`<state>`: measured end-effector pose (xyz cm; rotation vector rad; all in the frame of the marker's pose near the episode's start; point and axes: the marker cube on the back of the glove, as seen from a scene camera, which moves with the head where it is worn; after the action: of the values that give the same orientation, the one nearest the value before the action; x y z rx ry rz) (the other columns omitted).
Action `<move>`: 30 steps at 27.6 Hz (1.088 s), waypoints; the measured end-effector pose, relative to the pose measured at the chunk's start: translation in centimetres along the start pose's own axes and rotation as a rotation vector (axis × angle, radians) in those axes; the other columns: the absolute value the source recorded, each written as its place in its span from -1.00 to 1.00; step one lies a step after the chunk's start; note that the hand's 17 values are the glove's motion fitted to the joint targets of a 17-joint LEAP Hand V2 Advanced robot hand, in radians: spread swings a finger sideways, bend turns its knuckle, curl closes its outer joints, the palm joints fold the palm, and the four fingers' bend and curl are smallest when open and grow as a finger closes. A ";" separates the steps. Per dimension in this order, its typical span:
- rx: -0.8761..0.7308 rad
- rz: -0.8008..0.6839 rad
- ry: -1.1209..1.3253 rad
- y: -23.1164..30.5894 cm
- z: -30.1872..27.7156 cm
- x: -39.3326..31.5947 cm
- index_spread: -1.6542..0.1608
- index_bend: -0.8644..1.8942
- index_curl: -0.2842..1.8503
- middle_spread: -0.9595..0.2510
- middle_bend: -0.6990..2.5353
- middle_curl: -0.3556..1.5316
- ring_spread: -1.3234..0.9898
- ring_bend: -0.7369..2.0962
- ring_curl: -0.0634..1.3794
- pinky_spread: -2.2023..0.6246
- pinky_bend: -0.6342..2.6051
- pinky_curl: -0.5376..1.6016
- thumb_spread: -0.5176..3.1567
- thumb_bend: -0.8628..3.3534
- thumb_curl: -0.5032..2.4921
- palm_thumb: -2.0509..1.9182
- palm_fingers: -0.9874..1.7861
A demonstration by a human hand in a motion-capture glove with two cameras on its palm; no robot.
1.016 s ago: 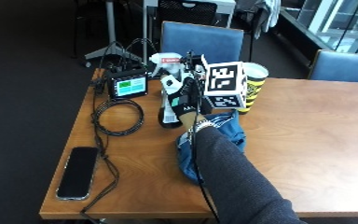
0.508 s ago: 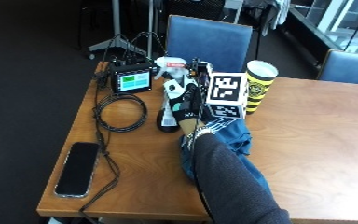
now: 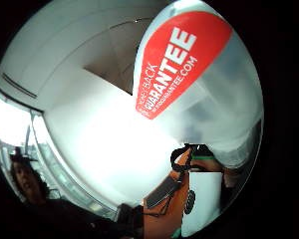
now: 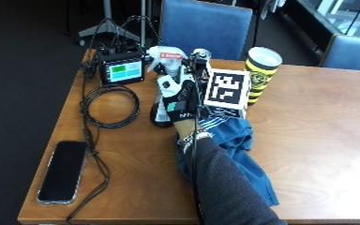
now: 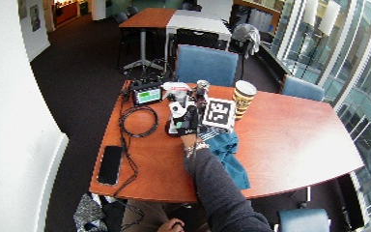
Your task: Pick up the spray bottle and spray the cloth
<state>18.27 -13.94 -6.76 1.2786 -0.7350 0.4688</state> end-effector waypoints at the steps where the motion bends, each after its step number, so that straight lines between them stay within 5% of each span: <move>1: 0.000 -0.003 0.000 0.0 0.0 0.1 0.50 -0.23 -0.19 0.21 -0.26 -0.06 -0.05 -0.03 -0.24 0.36 -0.28 -0.07 -0.38 -0.61 -0.18 0.49 0.66; 9: -0.010 0.088 0.021 2.4 -0.8 2.0 0.50 -0.24 -0.19 0.21 -0.25 -0.05 -0.04 -0.02 -0.23 0.37 -0.29 -0.07 -0.37 -0.61 -0.19 0.48 0.66; 16: -0.217 0.282 -0.049 5.1 0.8 4.8 0.50 -0.25 -0.21 0.22 -0.26 -0.05 -0.04 -0.03 -0.25 0.36 -0.31 -0.08 -0.34 -0.61 -0.21 0.47 0.62; 30: -0.387 0.305 0.187 6.1 -0.1 7.9 0.48 -0.28 -0.27 0.27 -0.40 -0.14 -0.01 -0.17 -0.33 0.53 -0.40 -0.12 -0.26 -0.62 -0.28 0.44 0.29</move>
<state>19.51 -13.02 3.10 0.7533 -0.8197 0.6482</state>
